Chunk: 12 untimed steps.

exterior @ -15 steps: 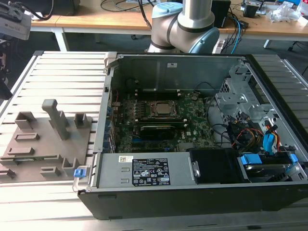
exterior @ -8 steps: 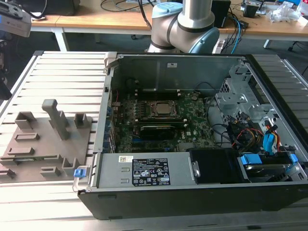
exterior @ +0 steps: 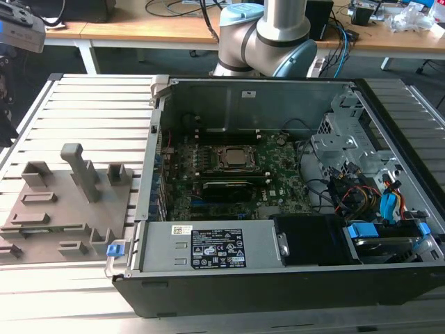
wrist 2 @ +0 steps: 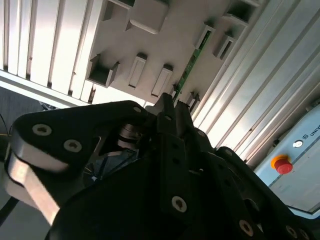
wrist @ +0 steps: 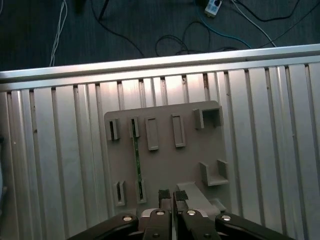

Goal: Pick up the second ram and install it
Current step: 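Pick up the second ram and move it above second insertion slot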

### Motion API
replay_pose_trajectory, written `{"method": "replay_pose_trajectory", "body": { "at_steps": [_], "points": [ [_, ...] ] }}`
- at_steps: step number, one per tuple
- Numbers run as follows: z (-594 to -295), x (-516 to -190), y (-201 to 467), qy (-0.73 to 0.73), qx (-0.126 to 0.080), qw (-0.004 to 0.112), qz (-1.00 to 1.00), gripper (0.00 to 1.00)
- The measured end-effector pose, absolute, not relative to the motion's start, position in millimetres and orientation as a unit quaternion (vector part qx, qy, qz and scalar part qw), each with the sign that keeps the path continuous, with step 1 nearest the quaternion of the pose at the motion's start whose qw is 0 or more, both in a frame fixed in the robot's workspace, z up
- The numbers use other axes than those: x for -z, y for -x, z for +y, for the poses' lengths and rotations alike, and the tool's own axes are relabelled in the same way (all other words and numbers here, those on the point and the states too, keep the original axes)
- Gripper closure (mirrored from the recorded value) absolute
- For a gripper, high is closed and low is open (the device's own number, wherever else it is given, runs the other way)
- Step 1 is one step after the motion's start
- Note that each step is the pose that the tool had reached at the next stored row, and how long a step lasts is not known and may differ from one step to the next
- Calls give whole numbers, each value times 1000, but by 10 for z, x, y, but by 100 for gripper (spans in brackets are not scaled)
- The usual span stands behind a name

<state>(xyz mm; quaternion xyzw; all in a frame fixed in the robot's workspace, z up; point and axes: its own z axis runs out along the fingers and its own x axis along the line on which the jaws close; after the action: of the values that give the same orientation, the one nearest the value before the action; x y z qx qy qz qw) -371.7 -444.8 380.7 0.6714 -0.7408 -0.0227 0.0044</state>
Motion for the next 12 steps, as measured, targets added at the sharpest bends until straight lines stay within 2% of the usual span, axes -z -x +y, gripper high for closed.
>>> {"method": "replay_pose_trajectory", "body": {
  "at_steps": [1,2,12],
  "points": [
    [-4448,-3807,3717,-671,23,4,-741,76],
    [-4448,-3807,3717,-671,23,4,-741,64],
    [-4448,-3729,3717,-672,23,4,-741,64]
  ]
}}
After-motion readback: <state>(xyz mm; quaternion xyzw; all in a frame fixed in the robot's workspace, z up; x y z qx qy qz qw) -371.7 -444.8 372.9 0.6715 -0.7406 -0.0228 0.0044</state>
